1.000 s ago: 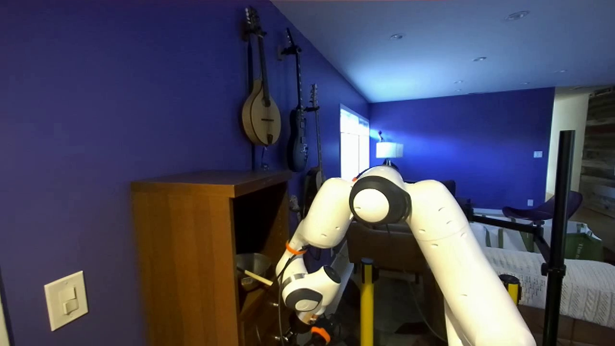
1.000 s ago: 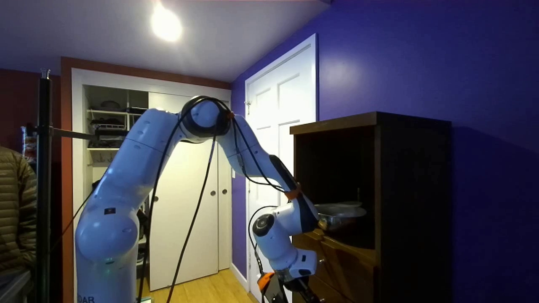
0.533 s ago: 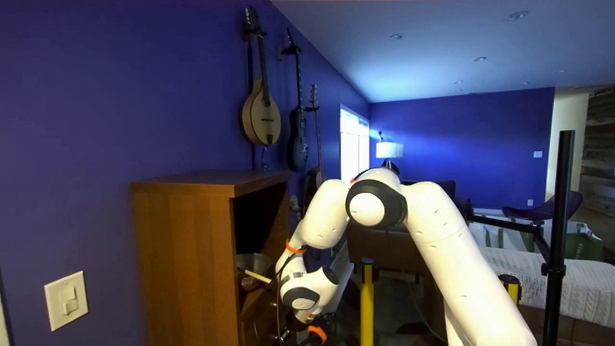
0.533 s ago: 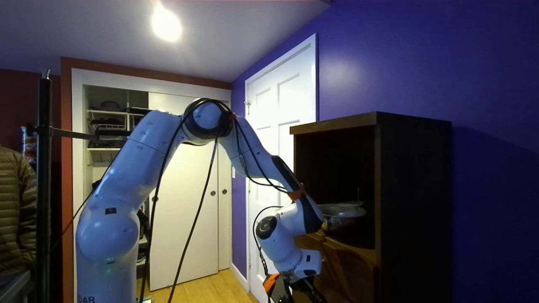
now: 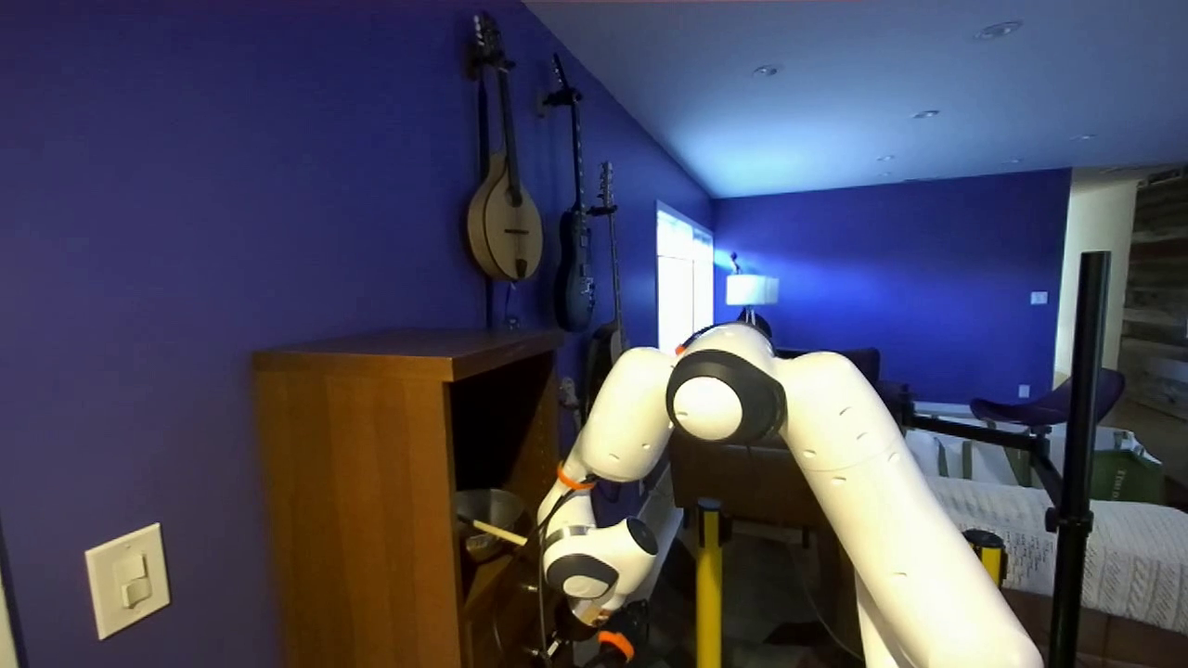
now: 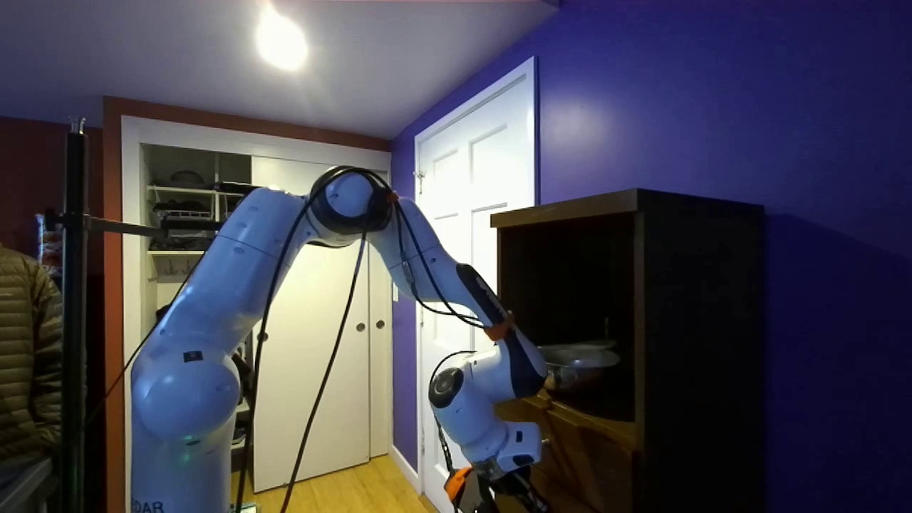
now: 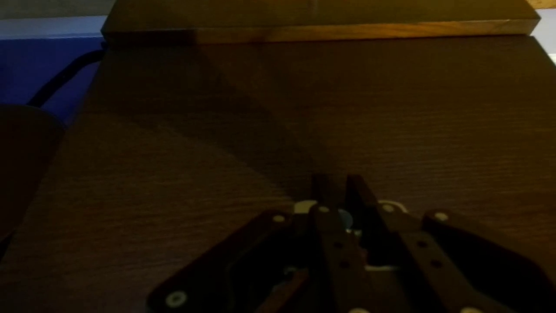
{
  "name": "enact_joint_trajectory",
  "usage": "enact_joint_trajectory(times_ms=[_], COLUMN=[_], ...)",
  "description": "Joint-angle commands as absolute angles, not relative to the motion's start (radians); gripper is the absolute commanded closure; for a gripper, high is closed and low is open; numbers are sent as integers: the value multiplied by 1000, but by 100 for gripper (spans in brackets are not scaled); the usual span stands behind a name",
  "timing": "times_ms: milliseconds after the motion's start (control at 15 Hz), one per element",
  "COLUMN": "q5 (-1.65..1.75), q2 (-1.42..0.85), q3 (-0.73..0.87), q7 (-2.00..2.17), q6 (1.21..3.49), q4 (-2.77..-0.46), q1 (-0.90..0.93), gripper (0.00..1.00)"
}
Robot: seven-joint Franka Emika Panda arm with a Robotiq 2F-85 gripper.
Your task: Open the second drawer from the top
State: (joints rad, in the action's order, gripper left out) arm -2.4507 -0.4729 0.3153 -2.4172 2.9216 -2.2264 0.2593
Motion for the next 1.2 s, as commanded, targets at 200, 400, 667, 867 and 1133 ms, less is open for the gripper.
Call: enact_joint_trajectory(times_ms=[200, 400, 667, 867, 1133], q5=[-2147, -1996, -1869, -1756, -1683], q2=[-380, -341, -292, -238, -145], q3=[248, 252, 258, 259, 277], q7=[-2376, -2341, -2258, -2111, -1923], q6=[2943, 2935, 2935, 2945, 2911], q4=[-2334, -2386, -2453, -2511, -2556], q1=[209, 194, 192, 182, 173], gripper=[96, 96, 60, 41, 12])
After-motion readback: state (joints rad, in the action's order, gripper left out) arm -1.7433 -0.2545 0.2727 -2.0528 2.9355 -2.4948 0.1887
